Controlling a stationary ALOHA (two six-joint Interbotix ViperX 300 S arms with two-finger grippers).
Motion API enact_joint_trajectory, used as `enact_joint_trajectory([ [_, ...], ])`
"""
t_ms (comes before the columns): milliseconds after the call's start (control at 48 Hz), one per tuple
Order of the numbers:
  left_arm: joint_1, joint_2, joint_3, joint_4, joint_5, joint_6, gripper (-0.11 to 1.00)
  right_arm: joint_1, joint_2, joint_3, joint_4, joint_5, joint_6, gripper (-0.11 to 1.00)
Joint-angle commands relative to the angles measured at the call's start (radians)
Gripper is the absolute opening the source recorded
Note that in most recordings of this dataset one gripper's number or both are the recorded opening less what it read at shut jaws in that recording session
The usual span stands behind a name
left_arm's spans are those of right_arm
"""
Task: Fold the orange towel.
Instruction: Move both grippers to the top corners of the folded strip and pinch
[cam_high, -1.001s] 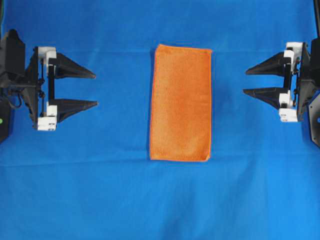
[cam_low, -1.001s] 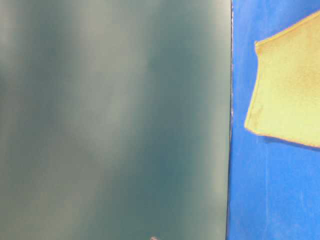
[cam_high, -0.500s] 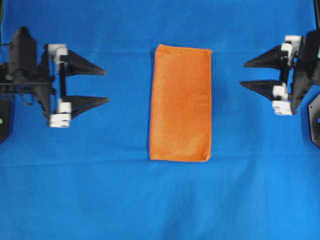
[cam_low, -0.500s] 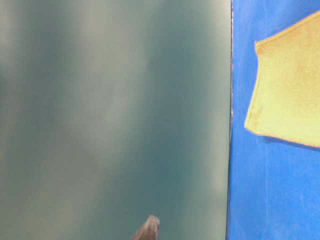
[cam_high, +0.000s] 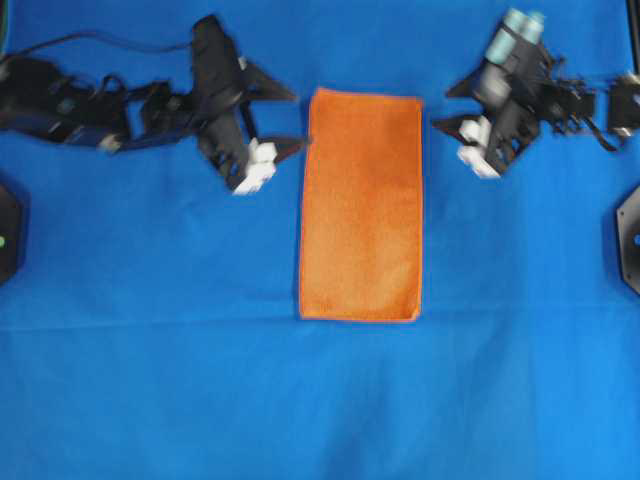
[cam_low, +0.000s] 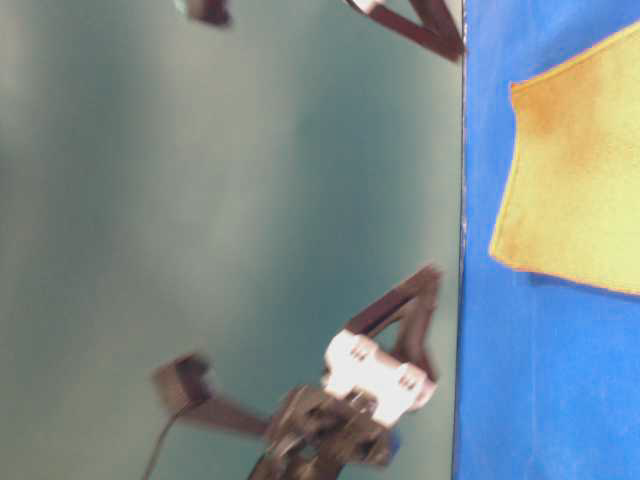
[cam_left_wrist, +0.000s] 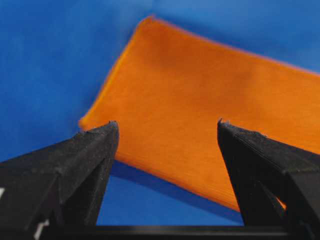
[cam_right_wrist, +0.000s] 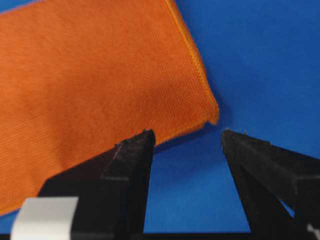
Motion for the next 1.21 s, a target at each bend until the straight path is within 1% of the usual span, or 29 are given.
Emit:
enact_joint_trajectory([
  [0,0.025,0.044,-0.048,0.0,-0.009,0.003,0.74,-0.02,0.075,-0.054,-0.009,-0.037,-0.002,0.6],
  [229,0.086,0.16,-0.095,0.002,-0.038,0.005,0.74,-0.054,0.219,-0.123,-0.028,-0.057,-0.005,0.6],
  [396,0.11,0.21,-0.114,0.0,-0.071,0.006,0.73,-0.061,0.256,-0.141,-0.031,-0.055,-0.003,0.6],
  [500,0.114,0.238,-0.129,0.002,-0.069,0.011,0.71,-0.061,0.265,-0.141,-0.029,-0.055,-0.003,0.6],
  [584,0.112,0.267,-0.143,0.002,-0.058,0.028,0.68,-0.061,0.278,-0.137,-0.025,-0.055,0.0,0.58],
  [646,0.107,0.282,-0.149,0.002,-0.048,0.044,0.6,-0.06,0.29,-0.13,-0.021,-0.057,0.002,0.53],
  [688,0.106,0.29,-0.15,0.002,-0.04,0.052,0.52,-0.058,0.296,-0.127,-0.02,-0.058,0.002,0.47],
  [751,0.1,0.298,-0.15,0.002,-0.035,0.066,0.39,-0.054,0.301,-0.121,-0.021,-0.067,0.002,0.32],
  [771,0.097,0.296,-0.15,0.002,-0.034,0.069,0.36,-0.052,0.301,-0.12,-0.02,-0.071,0.002,0.24],
  [813,0.092,0.296,-0.15,0.002,-0.035,0.08,0.28,-0.049,0.299,-0.117,-0.02,-0.08,0.002,0.13],
  [855,0.092,0.296,-0.15,0.002,-0.034,0.086,0.18,-0.048,0.298,-0.115,-0.02,-0.087,0.002,0.05],
  [897,0.091,0.296,-0.149,0.002,-0.034,0.095,0.1,-0.043,0.299,-0.115,-0.02,-0.094,0.002,0.05],
  [959,0.092,0.295,-0.15,0.002,-0.034,0.107,0.04,-0.04,0.298,-0.115,-0.02,-0.098,0.006,0.05],
  [1105,0.1,0.275,-0.15,0.002,-0.029,0.137,0.03,-0.038,0.284,-0.115,-0.02,-0.087,0.014,0.05],
  [1188,0.106,0.241,-0.152,0.002,-0.011,0.161,0.03,-0.04,0.245,-0.114,-0.018,-0.058,0.014,0.04],
])
